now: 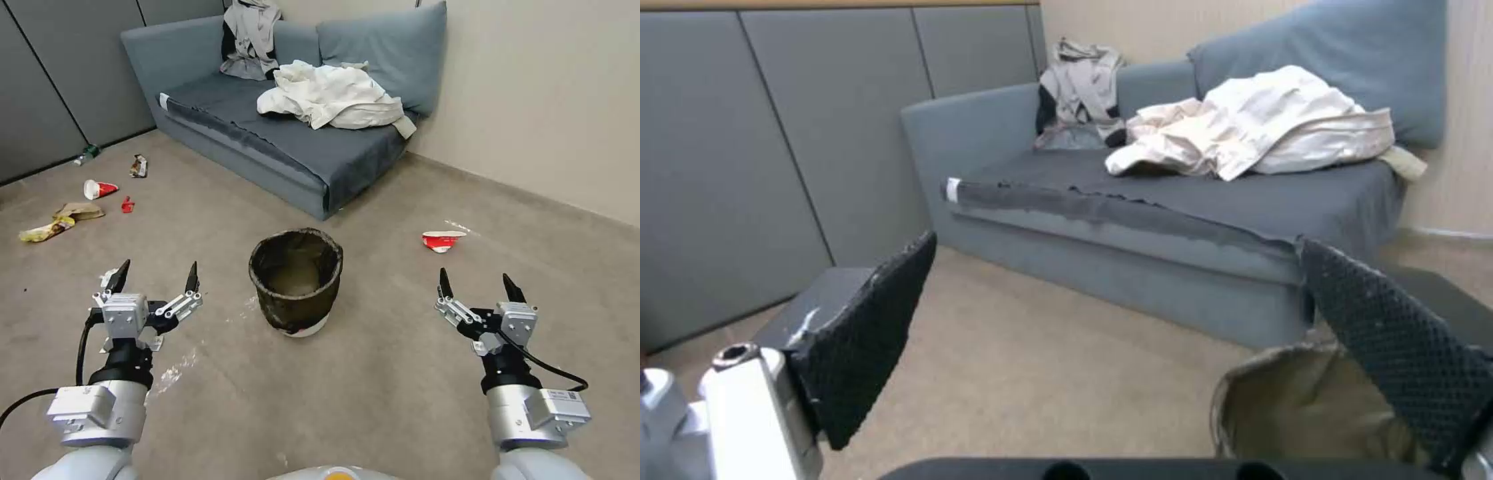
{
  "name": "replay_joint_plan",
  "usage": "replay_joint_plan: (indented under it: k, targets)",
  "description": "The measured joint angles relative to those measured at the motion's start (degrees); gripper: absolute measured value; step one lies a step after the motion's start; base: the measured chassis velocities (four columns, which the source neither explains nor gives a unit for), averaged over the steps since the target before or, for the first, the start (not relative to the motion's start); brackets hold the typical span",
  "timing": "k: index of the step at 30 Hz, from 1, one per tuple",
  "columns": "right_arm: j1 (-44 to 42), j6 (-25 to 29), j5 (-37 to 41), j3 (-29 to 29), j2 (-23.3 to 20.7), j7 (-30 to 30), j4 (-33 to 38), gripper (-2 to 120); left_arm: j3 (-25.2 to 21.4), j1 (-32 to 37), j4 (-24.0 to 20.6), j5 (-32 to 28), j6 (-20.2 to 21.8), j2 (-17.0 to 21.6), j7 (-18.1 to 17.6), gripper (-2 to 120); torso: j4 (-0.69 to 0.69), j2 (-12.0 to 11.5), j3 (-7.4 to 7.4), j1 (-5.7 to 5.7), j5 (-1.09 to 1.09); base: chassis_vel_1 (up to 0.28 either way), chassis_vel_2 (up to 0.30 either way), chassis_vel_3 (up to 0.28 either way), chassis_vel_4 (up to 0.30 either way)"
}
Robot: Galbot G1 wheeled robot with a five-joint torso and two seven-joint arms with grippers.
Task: Pick up the trash can from the floor.
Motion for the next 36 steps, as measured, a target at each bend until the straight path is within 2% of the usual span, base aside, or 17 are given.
replay_joint_plan:
  k: [7, 17, 21, 27, 30, 31, 34, 36]
  targets:
    - [0.0, 0.5, 0.1, -0.1, 0.0, 0.3, 0.0, 100, 0.1, -0.2, 0.1, 0.0, 0.3, 0.2, 0.0, 100, 0.0, 0.0, 0.0, 0.01, 0.0, -0.121, 0.122, 0.133, -0.121]
    - [-0.2, -0.5, 0.6, -0.5, 0.0, 0.9, 0.6, 100, -0.6, -4.6, 4.8, -5.5, 2.2, 7.1, 0.5, 100, 0.0, 0.0, 0.0, 0.0, -0.01, -0.035, 0.037, 0.036, -0.034]
    - [-0.6, -0.5, 0.6, -0.5, 0.0, 1.0, -0.1, 100, 0.9, -8.3, 6.7, -12.8, 7.0, 10.2, 0.4, 100, 0.0, 0.0, 0.0, 0.0, -0.01, 0.0, 0.0, 0.0, 0.0]
    - [-0.7, -0.5, 0.6, -0.9, 0.0, 1.0, -1.3, 100, 2.6, -12.1, 9.1, -17.3, 10.6, 13.6, 0.0, 100, 0.01, 0.0, 0.0, 0.0, -0.01, 0.0, 0.0, 0.0, 0.0]
    - [-0.8, -0.6, 0.4, -1.0, 0.0, 1.0, -2.4, 100, 4.0, -15.8, 11.2, -22.5, 16.0, 15.7, -1.6, 100, 0.01, 0.0, 0.0, 0.0, -0.01, 0.0, 0.0, 0.0, 0.0]
    - [-0.8, -0.6, 0.4, -1.0, 0.0, 1.0, -2.4, 100, 4.0, -15.8, 11.2, -22.5, 16.0, 15.7, -1.6, 100, 0.01, 0.0, 0.0, 0.0, -0.01, 0.0, 0.0, 0.0, 0.0]
    - [-0.8, -0.7, 0.3, -0.7, 0.0, 1.0, -3.3, 100, 5.7, -20.3, 13.9, -26.8, 20.5, 17.2, -2.9, 100, 0.01, 0.0, 0.0, 0.01, -0.01, 0.0, 0.0, 0.0, 0.0]
    - [-0.9, -0.7, 0.3, -0.6, 0.0, 1.0, -3.6, 100, 6.3, -21.7, 14.9, -27.3, 21.1, 17.6, -3.0, 100, 0.0, 0.0, 0.01, 0.0, 0.0, 0.0, 0.0, 0.0, 0.0]
